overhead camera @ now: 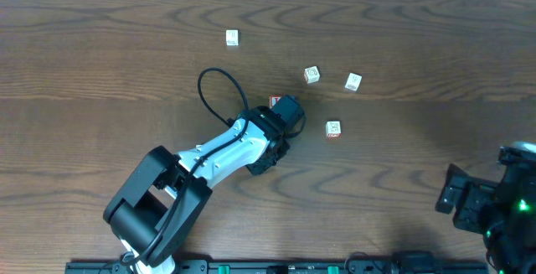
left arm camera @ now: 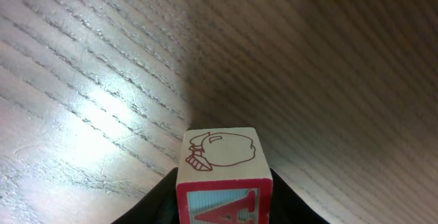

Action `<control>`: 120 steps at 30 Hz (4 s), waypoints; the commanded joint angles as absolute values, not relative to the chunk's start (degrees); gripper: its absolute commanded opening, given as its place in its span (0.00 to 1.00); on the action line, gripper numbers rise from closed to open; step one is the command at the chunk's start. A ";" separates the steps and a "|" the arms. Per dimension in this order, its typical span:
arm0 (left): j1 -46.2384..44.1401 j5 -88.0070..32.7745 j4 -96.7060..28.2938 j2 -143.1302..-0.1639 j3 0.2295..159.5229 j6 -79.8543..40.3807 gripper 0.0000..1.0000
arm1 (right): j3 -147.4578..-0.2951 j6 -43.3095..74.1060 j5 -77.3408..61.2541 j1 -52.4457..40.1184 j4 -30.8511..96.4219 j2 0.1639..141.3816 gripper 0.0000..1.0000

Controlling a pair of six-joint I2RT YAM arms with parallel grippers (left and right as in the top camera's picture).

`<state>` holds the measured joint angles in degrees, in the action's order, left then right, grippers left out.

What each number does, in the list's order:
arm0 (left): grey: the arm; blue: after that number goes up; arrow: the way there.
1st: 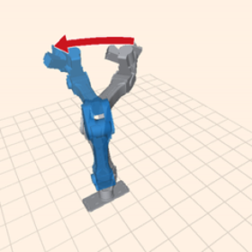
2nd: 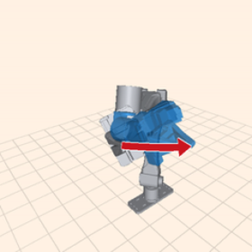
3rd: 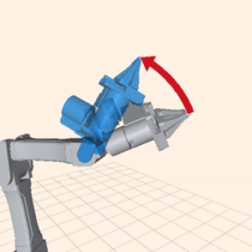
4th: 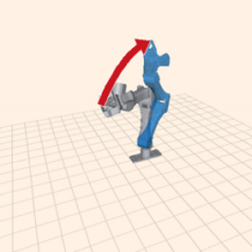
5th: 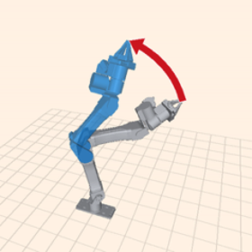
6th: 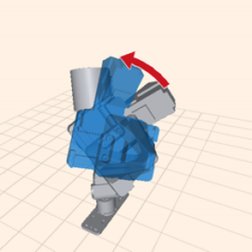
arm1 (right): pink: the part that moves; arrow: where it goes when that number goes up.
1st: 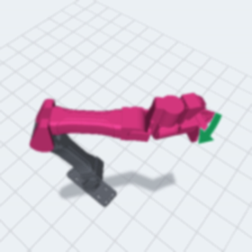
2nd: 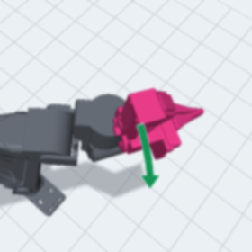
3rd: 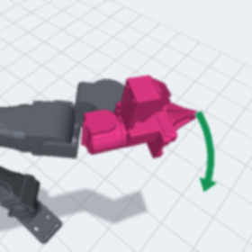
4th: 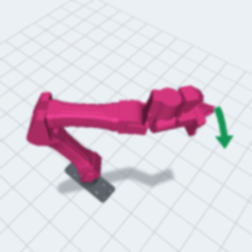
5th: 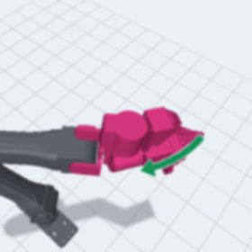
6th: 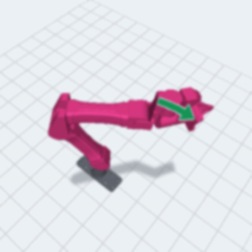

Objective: Spell out Ai2
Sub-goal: 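Lift the 'A' block with the left gripper, then carry the 'A' block toward the left side of the 'I' block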

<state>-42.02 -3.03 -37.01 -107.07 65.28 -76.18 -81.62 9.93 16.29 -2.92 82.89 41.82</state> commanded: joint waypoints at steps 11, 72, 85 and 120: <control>-42.00 -1.32 -37.47 -107.72 64.99 -67.57 0.27 | -81.47 9.10 16.73 -2.17 82.50 41.63 0.99; -40.80 9.63 -51.51 -107.66 73.45 6.90 0.06 | -80.12 8.43 18.26 -2.17 78.17 41.89 0.99; -40.07 5.93 -45.78 -107.66 74.15 30.13 0.06 | -80.12 8.01 18.68 -2.17 78.24 41.89 0.99; -23.18 -13.58 -46.24 -108.88 84.62 64.47 0.06 | -80.12 5.02 20.38 -2.17 73.91 42.89 0.99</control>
<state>-24.23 -13.17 -46.26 -107.13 83.35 60.90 -80.49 5.82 19.55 -2.92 73.91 42.15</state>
